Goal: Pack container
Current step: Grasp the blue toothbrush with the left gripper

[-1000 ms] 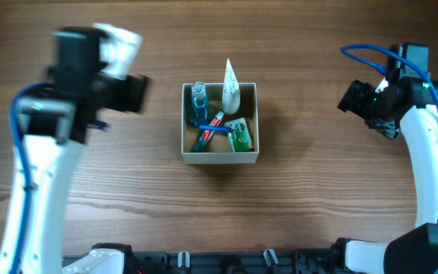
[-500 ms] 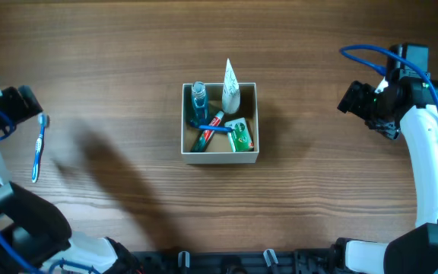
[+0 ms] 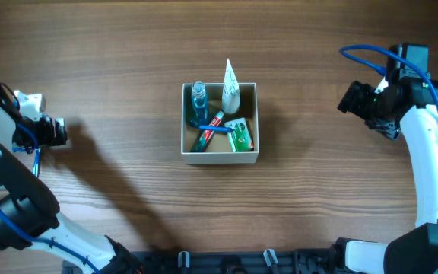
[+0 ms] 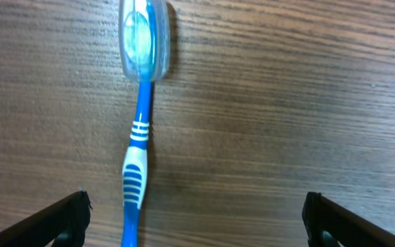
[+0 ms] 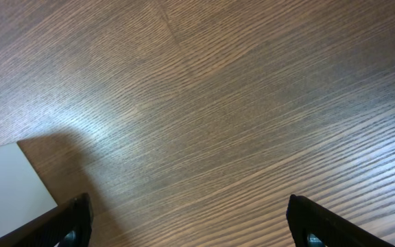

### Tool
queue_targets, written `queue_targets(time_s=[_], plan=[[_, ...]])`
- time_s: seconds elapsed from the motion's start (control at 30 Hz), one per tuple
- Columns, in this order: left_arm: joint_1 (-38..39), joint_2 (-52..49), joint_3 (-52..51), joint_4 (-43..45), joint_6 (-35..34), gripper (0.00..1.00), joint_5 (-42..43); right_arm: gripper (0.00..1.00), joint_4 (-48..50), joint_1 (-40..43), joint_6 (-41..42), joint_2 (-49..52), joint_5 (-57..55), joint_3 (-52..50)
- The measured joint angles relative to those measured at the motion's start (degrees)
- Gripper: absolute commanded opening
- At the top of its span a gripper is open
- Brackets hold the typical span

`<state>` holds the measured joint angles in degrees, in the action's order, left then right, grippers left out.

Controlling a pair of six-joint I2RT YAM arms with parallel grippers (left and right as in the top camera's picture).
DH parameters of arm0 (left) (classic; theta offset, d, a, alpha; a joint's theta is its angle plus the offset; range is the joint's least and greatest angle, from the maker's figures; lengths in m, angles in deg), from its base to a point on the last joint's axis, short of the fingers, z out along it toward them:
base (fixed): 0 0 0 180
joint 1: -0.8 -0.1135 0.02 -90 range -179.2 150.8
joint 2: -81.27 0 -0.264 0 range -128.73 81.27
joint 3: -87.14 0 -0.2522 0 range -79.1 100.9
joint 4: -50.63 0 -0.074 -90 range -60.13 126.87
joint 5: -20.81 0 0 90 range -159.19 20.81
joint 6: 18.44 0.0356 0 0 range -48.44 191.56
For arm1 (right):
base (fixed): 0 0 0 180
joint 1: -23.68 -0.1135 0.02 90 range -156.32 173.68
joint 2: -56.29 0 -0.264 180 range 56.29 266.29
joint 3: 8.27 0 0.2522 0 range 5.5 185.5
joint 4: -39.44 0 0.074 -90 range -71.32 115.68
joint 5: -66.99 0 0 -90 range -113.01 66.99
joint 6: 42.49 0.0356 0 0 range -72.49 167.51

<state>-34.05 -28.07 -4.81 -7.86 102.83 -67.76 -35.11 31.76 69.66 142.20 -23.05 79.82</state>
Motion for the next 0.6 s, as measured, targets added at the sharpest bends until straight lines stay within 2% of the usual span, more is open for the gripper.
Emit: queue_targets(time_s=[0.27,0.37,0.43,0.53,0.6], plan=[[-0.17,-5.22,-0.04,2.97,1.75,0.97,0.28,0.91,-0.07,0.00,0.00,0.00,0.02,0.00],[-0.37,-5.20,-0.04,3.52,2.14,0.77,0.15,0.91,-0.07,0.00,0.00,0.00,0.02,0.00],[-0.37,-5.20,-0.04,3.43,2.56,0.54,0.15,0.91,-0.07,0.00,0.00,0.00,0.00,0.00],[-0.37,-5.20,-0.09,2.93,2.45,0.45,0.55,0.91,-0.07,0.00,0.00,0.00,0.02,0.00],[-0.37,-5.20,-0.09,2.69,2.51,0.35,0.85,0.91,-0.07,0.00,0.00,0.00,0.00,0.00]])
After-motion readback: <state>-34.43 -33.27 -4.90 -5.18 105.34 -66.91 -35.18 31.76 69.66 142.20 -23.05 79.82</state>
